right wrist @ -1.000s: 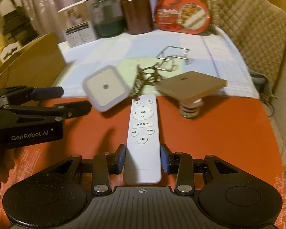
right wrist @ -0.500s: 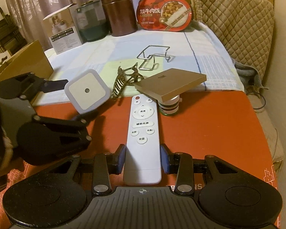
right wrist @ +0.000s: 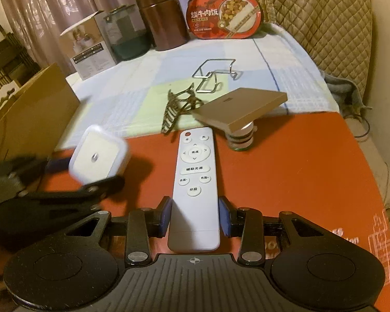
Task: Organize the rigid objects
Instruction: 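Close the left gripper on the white square night-light while the right gripper holds the remote, then carry the night-light in the left gripper and remote in the right over the cardboard box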
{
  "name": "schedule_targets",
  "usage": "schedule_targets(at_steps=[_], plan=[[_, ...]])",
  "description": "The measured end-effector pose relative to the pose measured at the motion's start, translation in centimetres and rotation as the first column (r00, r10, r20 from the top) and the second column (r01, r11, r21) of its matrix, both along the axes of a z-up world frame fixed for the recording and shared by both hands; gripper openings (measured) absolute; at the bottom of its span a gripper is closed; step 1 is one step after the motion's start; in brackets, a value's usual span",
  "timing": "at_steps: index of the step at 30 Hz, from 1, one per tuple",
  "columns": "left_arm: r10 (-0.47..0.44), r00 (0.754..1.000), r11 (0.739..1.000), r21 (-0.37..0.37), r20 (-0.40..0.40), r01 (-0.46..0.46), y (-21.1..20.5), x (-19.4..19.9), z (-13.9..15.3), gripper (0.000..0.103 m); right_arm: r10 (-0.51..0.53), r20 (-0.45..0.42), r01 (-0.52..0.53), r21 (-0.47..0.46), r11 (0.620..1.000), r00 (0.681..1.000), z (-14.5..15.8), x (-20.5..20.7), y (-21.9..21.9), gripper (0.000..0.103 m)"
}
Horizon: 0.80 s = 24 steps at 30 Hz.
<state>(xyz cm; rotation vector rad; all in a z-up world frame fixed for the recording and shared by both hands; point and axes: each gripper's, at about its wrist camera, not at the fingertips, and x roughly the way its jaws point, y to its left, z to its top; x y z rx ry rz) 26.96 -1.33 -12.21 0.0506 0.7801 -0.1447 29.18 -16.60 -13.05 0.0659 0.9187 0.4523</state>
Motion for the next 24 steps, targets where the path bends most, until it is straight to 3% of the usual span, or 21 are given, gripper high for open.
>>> schedule_targets(at_steps=[3, 5, 11, 24], plan=[[0.062, 0.998, 0.991, -0.120, -0.017, -0.063, 1.3, -2.6, 0.6, 0.061, 0.010, -0.002, -0.010, -0.012, 1.000, 1.000, 0.1, -1.3, 0.4, 0.035], [0.086, 0.996, 0.985, -0.147, -0.003, -0.086, 1.9, -4.2, 0.9, 0.061, 0.016, 0.002, -0.016, -0.011, 1.000, 1.000, 0.3, -2.6, 0.5, 0.035], [0.043, 0.997, 0.999, -0.036, 0.066, -0.041, 1.7, -5.7, 0.7, 0.061, 0.028, -0.007, -0.028, -0.012, 1.000, 1.000, 0.1, -5.2, 1.0, 0.035], [-0.036, 0.993, 0.999, 0.022, 0.111, 0.034, 1.4, -4.6, -0.3, 0.061, 0.035, 0.054, -0.032, -0.044, 0.998, 0.998, -0.3, -5.3, 1.7, 0.035]])
